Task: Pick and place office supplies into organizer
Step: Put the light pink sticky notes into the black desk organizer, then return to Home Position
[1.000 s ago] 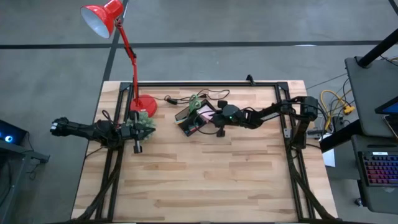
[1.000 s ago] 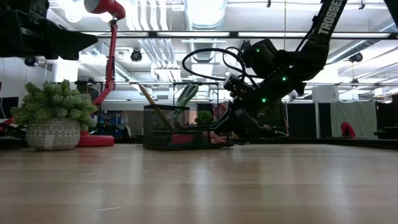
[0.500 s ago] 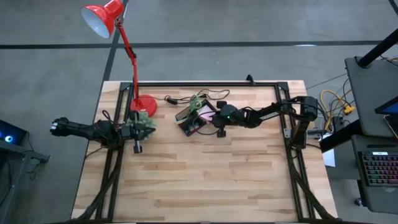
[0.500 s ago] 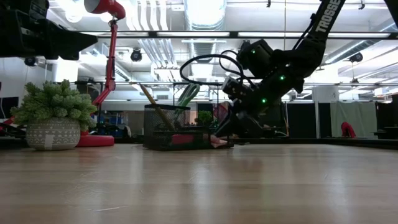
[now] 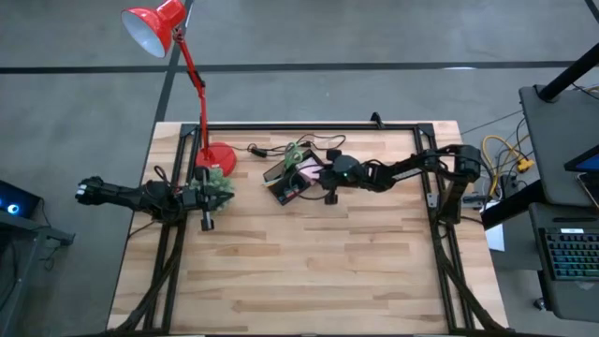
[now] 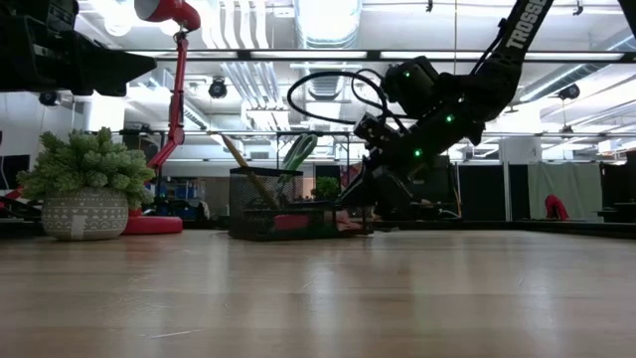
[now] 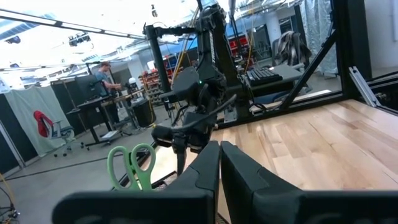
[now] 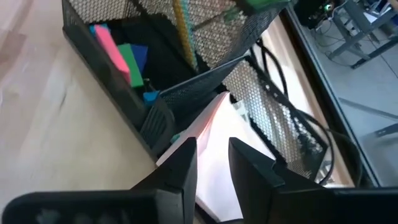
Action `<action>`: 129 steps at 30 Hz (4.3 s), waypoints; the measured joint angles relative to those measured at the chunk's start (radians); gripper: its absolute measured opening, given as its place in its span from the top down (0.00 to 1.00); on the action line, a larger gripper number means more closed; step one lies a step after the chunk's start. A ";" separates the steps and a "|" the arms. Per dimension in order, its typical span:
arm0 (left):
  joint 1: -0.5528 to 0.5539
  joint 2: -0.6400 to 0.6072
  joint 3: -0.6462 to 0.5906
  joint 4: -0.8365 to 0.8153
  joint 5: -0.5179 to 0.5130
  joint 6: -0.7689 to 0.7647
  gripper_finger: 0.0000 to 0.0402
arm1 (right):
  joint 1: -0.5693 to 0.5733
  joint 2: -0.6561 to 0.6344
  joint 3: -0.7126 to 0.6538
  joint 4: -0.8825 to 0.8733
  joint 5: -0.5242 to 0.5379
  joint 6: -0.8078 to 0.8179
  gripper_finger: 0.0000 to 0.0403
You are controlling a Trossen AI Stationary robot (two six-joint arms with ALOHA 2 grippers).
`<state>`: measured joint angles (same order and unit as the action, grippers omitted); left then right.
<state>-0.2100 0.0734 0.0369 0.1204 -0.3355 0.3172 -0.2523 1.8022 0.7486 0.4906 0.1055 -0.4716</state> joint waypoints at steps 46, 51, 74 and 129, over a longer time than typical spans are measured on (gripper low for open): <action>0.000 0.000 -0.002 -0.002 -0.002 -0.025 1.00 | -0.023 0.016 0.017 -0.082 -0.052 0.032 0.98; 0.000 0.000 -0.002 -0.002 -0.002 -0.025 1.00 | -0.002 -0.096 0.005 -0.142 -0.150 0.162 0.98; 0.001 0.001 -0.002 0.000 -0.003 -0.023 1.00 | 0.117 -1.126 -0.735 0.166 -0.130 0.334 0.98; 0.130 0.102 -0.029 0.080 0.120 -0.116 1.00 | 0.115 -1.755 -0.738 -0.487 -0.104 0.369 0.98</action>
<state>-0.0798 0.1759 0.0074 0.2000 -0.2151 0.2015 -0.1375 0.0472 0.0105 0.0036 0.0013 -0.1024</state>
